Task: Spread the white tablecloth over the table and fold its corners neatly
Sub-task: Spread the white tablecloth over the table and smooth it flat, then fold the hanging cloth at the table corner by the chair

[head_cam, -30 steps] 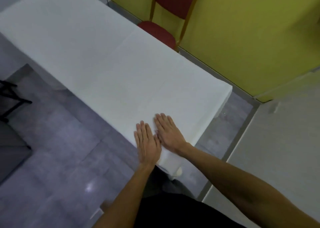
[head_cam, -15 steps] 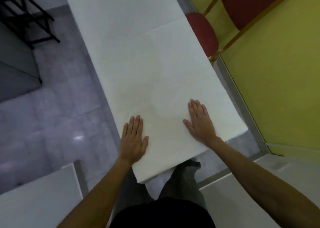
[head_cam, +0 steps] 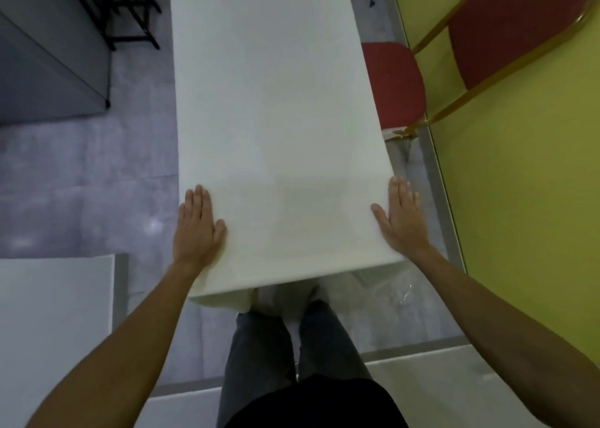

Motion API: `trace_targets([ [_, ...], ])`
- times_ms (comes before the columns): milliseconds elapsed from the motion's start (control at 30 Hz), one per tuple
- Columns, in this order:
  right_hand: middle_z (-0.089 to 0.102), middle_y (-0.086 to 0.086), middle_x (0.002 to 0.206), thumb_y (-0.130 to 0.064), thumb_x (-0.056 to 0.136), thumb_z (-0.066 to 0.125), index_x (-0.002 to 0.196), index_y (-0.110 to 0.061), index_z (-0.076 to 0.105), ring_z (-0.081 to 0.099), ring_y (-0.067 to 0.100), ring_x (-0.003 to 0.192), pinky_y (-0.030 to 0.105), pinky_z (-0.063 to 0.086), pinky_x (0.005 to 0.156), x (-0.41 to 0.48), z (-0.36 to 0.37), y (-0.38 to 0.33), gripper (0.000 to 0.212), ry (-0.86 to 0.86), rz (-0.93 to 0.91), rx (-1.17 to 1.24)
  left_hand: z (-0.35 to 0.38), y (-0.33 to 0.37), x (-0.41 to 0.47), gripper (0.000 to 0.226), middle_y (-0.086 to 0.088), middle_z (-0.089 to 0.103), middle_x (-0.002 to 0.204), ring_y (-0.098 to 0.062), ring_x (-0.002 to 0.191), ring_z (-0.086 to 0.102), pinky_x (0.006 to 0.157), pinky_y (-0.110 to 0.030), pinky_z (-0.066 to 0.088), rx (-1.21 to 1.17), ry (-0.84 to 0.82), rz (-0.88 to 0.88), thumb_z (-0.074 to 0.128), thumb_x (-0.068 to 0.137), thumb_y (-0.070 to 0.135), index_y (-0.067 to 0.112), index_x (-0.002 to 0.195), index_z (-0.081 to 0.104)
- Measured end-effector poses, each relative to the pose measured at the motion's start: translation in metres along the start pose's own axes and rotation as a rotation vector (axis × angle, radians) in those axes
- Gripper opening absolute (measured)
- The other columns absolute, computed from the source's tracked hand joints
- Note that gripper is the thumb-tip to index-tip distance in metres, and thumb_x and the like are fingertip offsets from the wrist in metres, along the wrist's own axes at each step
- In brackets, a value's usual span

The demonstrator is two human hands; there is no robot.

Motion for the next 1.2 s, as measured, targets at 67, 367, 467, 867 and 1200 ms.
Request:
trace_targets([
  [67, 0.004, 0.016, 0.167, -0.072, 0.097, 0.010, 0.158, -0.005, 0.002, 0.002, 0.030, 0.155, 0.055, 0.011, 0.124, 0.000, -0.001, 0.004, 0.091, 0.020, 0.042, 0.067, 0.004, 0.009, -0.011, 0.078, -0.021, 0.005, 0.163, -0.033, 0.152, 0.001, 0.123, -0.049, 0.006, -0.054, 0.044, -0.128, 0.019, 0.092, 0.043, -0.002, 0.154, 0.007],
  [367, 0.013, 0.015, 0.167, -0.049, 0.105, 0.019, 0.159, -0.004, 0.013, 0.011, 0.030, 0.155, 0.053, 0.015, 0.124, -0.012, 0.031, -0.093, 0.070, 0.005, -0.379, -0.064, 0.038, 0.149, -0.012, 0.073, -0.012, -0.004, 0.165, -0.025, 0.152, -0.007, 0.124, -0.046, 0.003, -0.054, 0.006, 0.184, 0.024, 0.099, 0.044, 0.005, 0.156, 0.001],
  [467, 0.008, 0.011, 0.168, -0.053, 0.106, 0.022, 0.160, -0.007, 0.010, 0.006, 0.029, 0.155, 0.052, 0.013, 0.124, 0.000, 0.024, -0.055, 0.072, 0.022, -0.346, -0.110, 0.042, 0.133, -0.011, 0.076, -0.011, -0.002, 0.165, -0.025, 0.153, -0.006, 0.124, -0.047, 0.001, -0.004, 0.032, 0.093, 0.024, 0.100, 0.052, 0.007, 0.157, 0.001],
  [867, 0.025, 0.006, 0.165, -0.030, 0.108, 0.038, 0.157, -0.010, 0.025, 0.018, 0.019, 0.152, 0.033, 0.012, 0.123, -0.077, -0.013, 0.042, 0.054, 0.080, 0.164, 0.573, 0.039, 0.266, -0.005, 0.073, 0.002, 0.003, 0.164, -0.019, 0.153, -0.002, 0.124, -0.039, -0.001, -0.125, -0.154, 0.559, 0.042, 0.100, 0.051, 0.015, 0.157, 0.013],
  [1200, 0.068, 0.014, 0.112, -0.004, 0.099, 0.049, 0.133, -0.002, 0.055, 0.058, 0.010, 0.092, 0.028, 0.048, 0.082, -0.123, 0.039, 0.034, 0.035, 0.273, 0.182, 0.759, 0.073, 0.363, -0.004, 0.054, -0.011, 0.048, 0.148, -0.034, 0.144, 0.033, 0.121, -0.048, 0.014, 0.271, -0.222, 1.058, 0.049, 0.096, 0.043, 0.011, 0.139, 0.051],
])
Point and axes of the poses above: each hand's wrist, its own x-axis towards the middle knuckle, its own z-axis out of the palm, y = z × x, the point moved 1 cm from there along x, towards the middle knuckle
